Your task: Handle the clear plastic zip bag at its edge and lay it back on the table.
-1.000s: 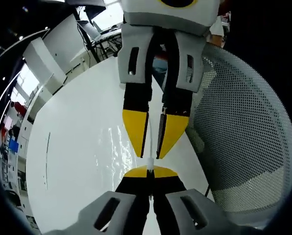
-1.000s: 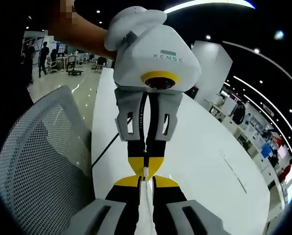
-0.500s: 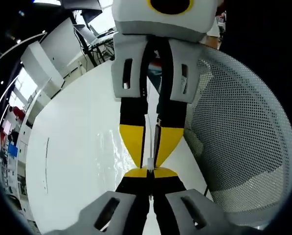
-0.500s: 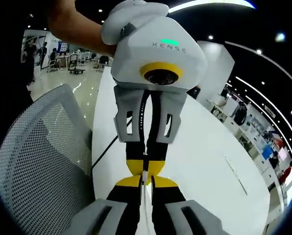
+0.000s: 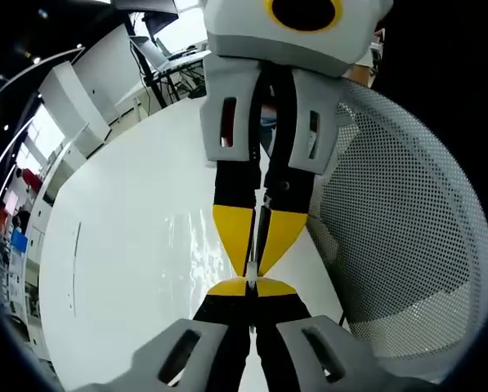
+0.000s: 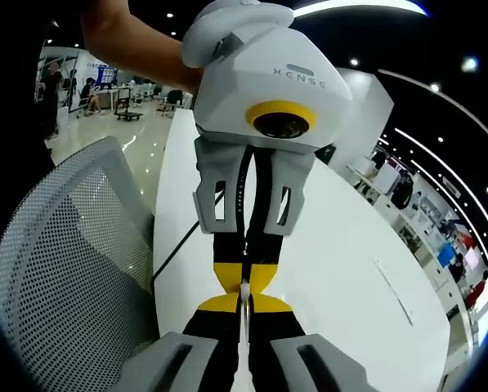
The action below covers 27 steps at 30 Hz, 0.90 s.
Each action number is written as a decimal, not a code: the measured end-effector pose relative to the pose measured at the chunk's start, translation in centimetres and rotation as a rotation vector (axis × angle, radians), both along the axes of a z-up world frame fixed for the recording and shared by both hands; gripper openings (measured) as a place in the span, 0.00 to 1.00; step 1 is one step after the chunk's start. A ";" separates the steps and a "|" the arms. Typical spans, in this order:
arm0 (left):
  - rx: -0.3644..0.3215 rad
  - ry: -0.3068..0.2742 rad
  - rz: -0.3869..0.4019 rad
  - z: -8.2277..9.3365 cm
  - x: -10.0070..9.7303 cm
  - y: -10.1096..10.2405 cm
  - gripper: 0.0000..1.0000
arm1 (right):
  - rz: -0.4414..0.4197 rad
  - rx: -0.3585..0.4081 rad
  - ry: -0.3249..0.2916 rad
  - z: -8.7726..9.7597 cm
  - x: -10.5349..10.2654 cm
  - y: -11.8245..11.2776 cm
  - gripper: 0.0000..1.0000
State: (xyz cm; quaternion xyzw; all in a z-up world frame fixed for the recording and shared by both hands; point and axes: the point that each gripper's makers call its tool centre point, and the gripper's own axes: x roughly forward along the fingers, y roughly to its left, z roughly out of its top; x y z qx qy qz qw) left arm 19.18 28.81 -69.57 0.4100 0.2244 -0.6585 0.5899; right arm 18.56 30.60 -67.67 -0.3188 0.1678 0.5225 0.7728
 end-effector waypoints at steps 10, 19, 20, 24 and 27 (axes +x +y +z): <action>0.001 0.001 0.000 0.0 0.1 0.3 0.00 | -0.008 -0.018 0.011 -0.4 -0.1 -0.5 0.00; -0.009 0.000 0.004 0.2 0.1 0.3 0.00 | -0.021 -0.024 0.023 -0.6 0.0 -1.0 0.00; -0.009 -0.001 0.004 0.2 0.1 0.3 0.00 | -0.023 -0.024 0.023 -0.6 0.0 -1.0 0.00; -0.005 -0.007 -0.005 0.2 0.1 0.2 0.00 | -0.039 -0.016 0.037 -0.7 0.0 -1.0 0.00; 0.000 -0.013 -0.013 0.2 0.1 0.2 0.00 | -0.042 -0.016 0.040 -0.7 0.0 -1.1 0.00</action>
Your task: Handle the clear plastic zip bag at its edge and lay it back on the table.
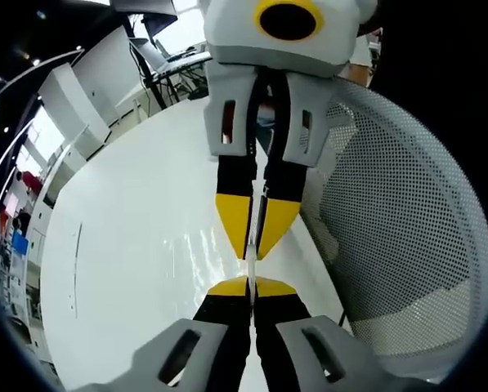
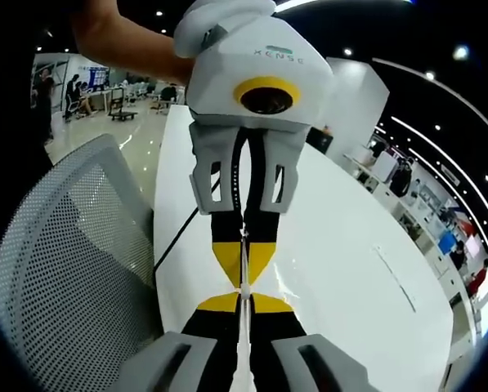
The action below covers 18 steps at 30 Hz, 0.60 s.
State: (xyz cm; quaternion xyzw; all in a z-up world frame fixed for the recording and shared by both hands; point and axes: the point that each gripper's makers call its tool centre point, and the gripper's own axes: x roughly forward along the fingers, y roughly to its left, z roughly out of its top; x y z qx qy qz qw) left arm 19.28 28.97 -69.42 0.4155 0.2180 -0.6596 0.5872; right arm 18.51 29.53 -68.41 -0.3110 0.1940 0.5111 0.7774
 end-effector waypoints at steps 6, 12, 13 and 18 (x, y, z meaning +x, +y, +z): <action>0.001 -0.010 -0.022 0.0 -0.1 0.0 0.00 | 0.009 -0.003 -0.012 0.0 0.1 0.1 0.01; -0.010 -0.006 -0.021 0.0 -0.1 0.0 0.00 | 0.025 -0.001 -0.020 0.2 0.0 0.7 0.00; -0.008 -0.003 -0.020 0.0 -0.2 0.0 0.00 | 0.026 -0.003 -0.020 0.1 0.0 0.7 0.00; -0.002 -0.025 -0.048 0.0 -0.3 0.3 0.00 | 0.025 -0.002 -0.015 0.1 -0.1 0.9 0.00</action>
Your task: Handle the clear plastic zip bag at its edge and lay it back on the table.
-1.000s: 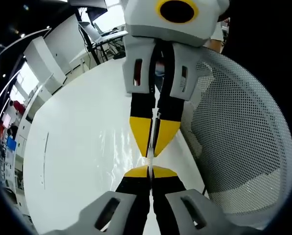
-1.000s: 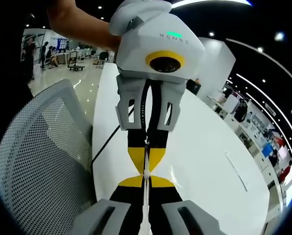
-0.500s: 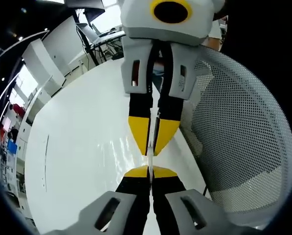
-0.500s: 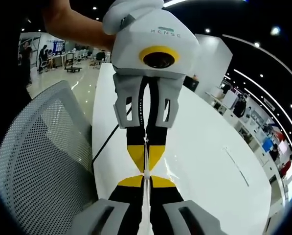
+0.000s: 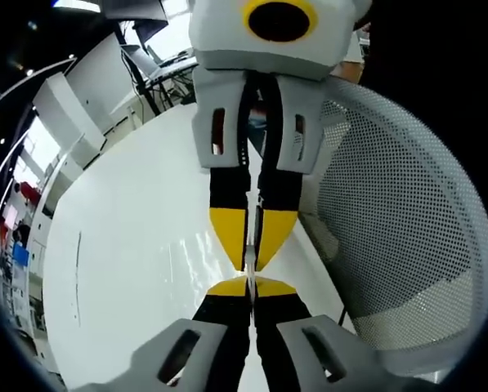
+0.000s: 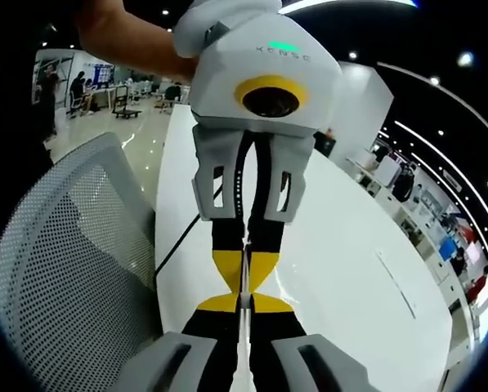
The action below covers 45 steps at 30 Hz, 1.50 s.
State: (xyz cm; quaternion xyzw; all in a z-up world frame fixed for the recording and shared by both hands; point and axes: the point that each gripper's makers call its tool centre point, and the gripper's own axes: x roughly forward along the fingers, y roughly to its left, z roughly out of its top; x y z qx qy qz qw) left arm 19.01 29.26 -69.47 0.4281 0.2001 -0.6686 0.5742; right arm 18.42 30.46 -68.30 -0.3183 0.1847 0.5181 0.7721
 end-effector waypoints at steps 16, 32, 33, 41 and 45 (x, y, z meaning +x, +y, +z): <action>0.033 -0.049 0.014 1.0 -0.1 0.3 0.00 | -0.024 -0.021 0.028 -0.8 0.3 -0.3 0.00; 0.049 -0.077 -0.027 1.0 0.0 0.0 0.00 | -0.035 -0.019 0.031 -1.1 0.5 -0.6 0.00; 0.050 -0.074 -0.018 1.0 0.0 0.0 0.00 | -0.034 -0.021 0.029 -1.1 0.5 -0.5 0.00; 0.036 -0.061 -0.007 0.8 0.1 0.0 0.00 | -0.034 -0.021 0.030 -1.1 0.5 -0.6 0.00; 0.035 -0.058 -0.009 0.9 0.0 0.1 0.00 | -0.034 -0.019 0.031 -1.1 0.4 -0.6 0.00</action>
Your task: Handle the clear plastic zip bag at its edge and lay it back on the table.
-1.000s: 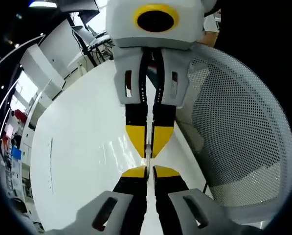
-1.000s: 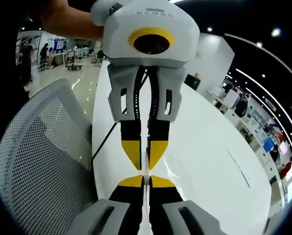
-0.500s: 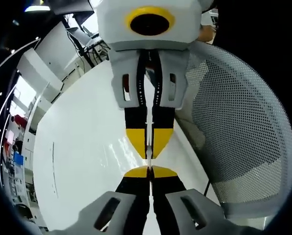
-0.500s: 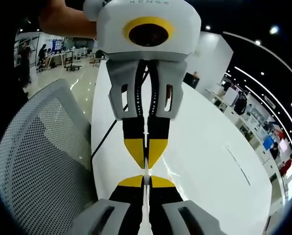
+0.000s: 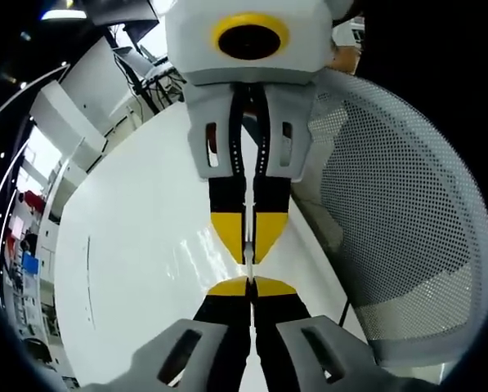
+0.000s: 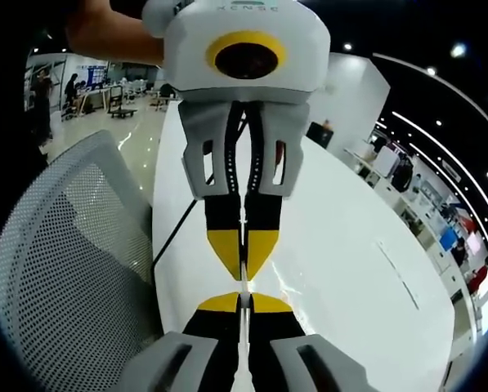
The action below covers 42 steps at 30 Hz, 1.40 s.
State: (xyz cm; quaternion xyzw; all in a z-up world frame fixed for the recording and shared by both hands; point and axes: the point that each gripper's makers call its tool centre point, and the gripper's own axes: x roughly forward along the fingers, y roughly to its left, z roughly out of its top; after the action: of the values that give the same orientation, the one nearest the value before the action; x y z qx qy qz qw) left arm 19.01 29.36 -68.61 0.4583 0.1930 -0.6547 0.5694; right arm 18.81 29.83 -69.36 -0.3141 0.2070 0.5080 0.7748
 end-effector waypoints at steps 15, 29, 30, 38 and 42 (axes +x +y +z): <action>-0.011 0.010 0.004 0.2 -0.1 0.3 0.00 | -0.007 0.008 0.006 0.1 0.0 -0.2 0.00; -0.014 0.020 0.011 0.2 -0.1 0.7 0.00 | -0.009 0.005 0.009 -0.1 0.0 -0.4 0.00; -0.014 0.020 0.011 0.2 -0.1 0.7 0.00 | -0.010 0.005 0.009 0.0 0.0 -0.4 0.00; -0.016 0.025 0.016 0.2 -0.1 0.9 0.00 | -0.013 0.005 0.013 -0.1 -0.1 -0.5 0.00; -0.018 0.027 0.018 0.3 -0.1 1.0 0.00 | -0.015 0.007 0.016 -0.2 -0.1 -0.5 0.00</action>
State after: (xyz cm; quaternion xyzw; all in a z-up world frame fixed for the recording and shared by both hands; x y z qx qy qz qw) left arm 18.88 30.33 -68.33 0.4424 0.1990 -0.6573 0.5768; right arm 18.69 29.33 -69.52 -0.3058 0.2140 0.5052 0.7781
